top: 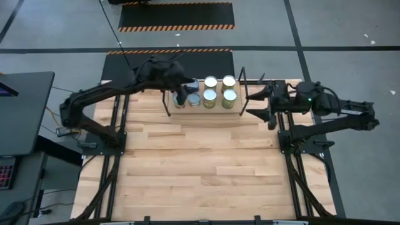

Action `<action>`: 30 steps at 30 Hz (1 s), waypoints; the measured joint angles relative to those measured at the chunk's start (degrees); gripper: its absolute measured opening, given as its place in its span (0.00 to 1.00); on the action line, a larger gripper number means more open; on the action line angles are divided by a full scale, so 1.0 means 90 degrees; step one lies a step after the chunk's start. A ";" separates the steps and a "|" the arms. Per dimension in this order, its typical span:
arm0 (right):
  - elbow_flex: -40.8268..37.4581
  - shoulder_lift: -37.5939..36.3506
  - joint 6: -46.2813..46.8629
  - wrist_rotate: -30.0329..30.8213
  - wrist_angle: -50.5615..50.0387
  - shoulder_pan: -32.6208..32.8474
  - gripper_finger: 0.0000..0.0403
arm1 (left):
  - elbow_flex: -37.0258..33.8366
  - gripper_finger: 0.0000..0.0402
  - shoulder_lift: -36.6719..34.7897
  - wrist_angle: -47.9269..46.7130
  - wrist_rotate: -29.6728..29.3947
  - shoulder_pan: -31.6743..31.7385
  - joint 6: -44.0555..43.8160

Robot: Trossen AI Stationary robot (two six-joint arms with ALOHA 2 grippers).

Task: Pick and place cans onto a shelf
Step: Return to Home Position

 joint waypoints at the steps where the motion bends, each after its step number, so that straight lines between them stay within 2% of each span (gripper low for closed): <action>1: -0.0184 -0.0151 0.0006 -0.0081 0.0219 0.0015 0.66 | -0.0205 0.56 -0.0185 0.0253 0.0080 -0.0025 -0.0025; 5: -0.0765 -0.0646 -0.0007 -0.0525 0.0657 0.0112 0.49 | -0.1075 0.38 -0.0978 0.0649 0.0052 -0.0027 -0.0091; 9: -0.1126 -0.0943 -0.0155 -0.0477 0.0655 0.0127 0.38 | -0.1561 0.25 -0.1825 0.0376 -0.0776 0.0033 -0.0290; 13: -0.1413 -0.1019 -0.0198 -0.0440 0.0791 0.0127 0.35 | -0.1646 0.18 -0.2228 -0.0243 -0.1133 0.0040 -0.0295; 15: -0.1588 -0.1011 -0.0604 -0.0277 0.1016 0.0120 0.35 | -0.1672 0.17 -0.2331 -0.0139 -0.1033 0.0013 -0.0575; 18: -0.1896 -0.1005 -0.0979 -0.0032 0.1386 0.0120 0.36 | -0.2093 0.16 -0.2525 0.0303 -0.0824 -0.0131 -0.0053; 21: -0.2266 -0.1116 -0.0766 0.0243 0.1402 0.0135 0.35 | -0.3100 0.17 -0.2984 0.0675 -0.0782 -0.0359 -0.0017; 25: -0.2518 -0.1374 -0.0616 0.0624 0.1234 0.0295 0.36 | -0.4894 0.17 -0.4063 0.2244 -0.0750 -0.0698 0.0019; 28: -0.2387 -0.1866 -0.0584 0.0815 0.0507 0.0397 0.36 | -0.5943 0.17 -0.5013 0.2831 -0.0764 -0.0916 0.0234; 30: -0.2381 -0.2340 -0.0572 0.0992 0.0069 0.0426 0.36 | -0.6472 0.17 -0.5677 0.2840 -0.0761 -0.0978 0.0290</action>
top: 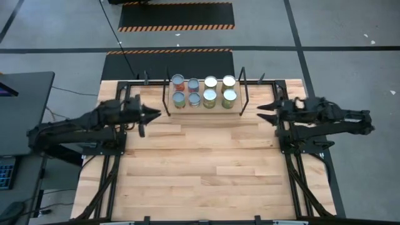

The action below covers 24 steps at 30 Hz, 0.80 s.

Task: Pick and place cans onto a shelf
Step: Return to Home Position

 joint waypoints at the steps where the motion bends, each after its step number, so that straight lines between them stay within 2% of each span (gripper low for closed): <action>1: -0.0035 -0.0235 -0.0038 0.0058 -0.0112 0.0000 0.36 | -0.0225 0.17 -0.0309 -0.0045 0.0000 -0.0003 -0.0110; 5: -0.0546 -0.1097 -0.0267 0.0077 0.0114 -0.0009 0.36 | -0.1047 0.18 -0.1290 0.0269 -0.0275 0.0004 -0.0841; 9: -0.1449 -0.1816 -0.0141 0.0072 0.1221 -0.0007 0.36 | -0.1768 0.17 -0.2045 0.1183 0.0228 -0.0070 -0.0303; 12: -0.2025 -0.2440 0.0013 0.0071 0.1143 -0.0007 0.36 | -0.2249 0.17 -0.2520 0.1554 0.0305 -0.0141 -0.0269; 15: -0.2267 -0.2357 0.0094 0.0011 0.0848 -0.0007 0.36 | -0.2649 0.17 -0.3029 0.1296 0.0356 -0.0162 -0.0293; 18: -0.2641 -0.2345 0.0283 -0.0122 0.1187 -0.0007 0.36 | -0.3045 0.17 -0.3534 0.1265 0.0602 -0.0228 -0.0338; 24: -0.3731 -0.2392 0.0483 -0.0489 0.2714 0.0000 0.36 | -0.3122 0.17 -0.3568 0.1240 0.0467 -0.0326 0.0046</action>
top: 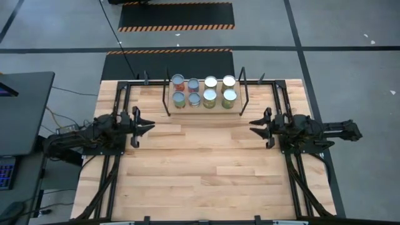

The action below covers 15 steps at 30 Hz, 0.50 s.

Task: Pick and place cans onto a shelf
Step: Return to Home Position

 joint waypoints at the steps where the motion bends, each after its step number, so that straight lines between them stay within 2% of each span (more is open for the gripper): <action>1: -0.0096 -0.0009 0.0055 -0.0036 0.0015 0.0005 0.36 | 0.0000 0.17 -0.0032 0.0048 0.0005 -0.0023 0.0050; 7: -0.0093 0.0037 0.0042 0.0086 0.0203 0.0005 0.36 | 0.0000 0.17 -0.0032 0.0209 0.0140 -0.0131 0.0706; 15: -0.0093 0.0086 -0.0391 0.0671 -0.0238 -0.0012 0.36 | 0.0000 0.17 -0.0029 0.0009 -0.0261 -0.0124 0.1063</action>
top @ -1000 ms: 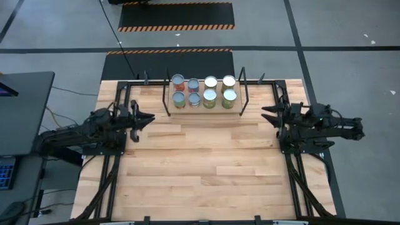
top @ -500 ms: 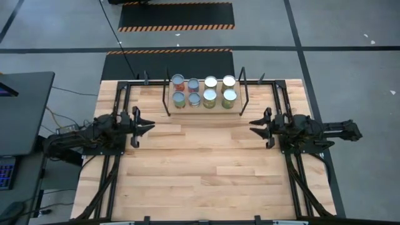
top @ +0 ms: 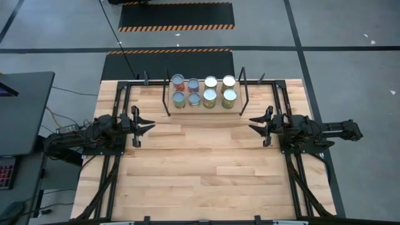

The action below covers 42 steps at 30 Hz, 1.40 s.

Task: Pick and place cans onto a shelf
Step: Return to Home Position

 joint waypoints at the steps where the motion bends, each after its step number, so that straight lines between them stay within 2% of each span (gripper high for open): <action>1: 0.0000 0.0046 -0.0074 -0.0001 0.0003 0.0000 0.36 | -0.0002 0.17 0.0004 -0.0072 -0.0005 0.0000 0.0000; 42: 0.0000 0.0234 -0.0136 -0.0165 -0.0004 0.0002 0.36 | -0.0005 0.17 0.0009 -0.0177 -0.0005 0.0000 -0.0058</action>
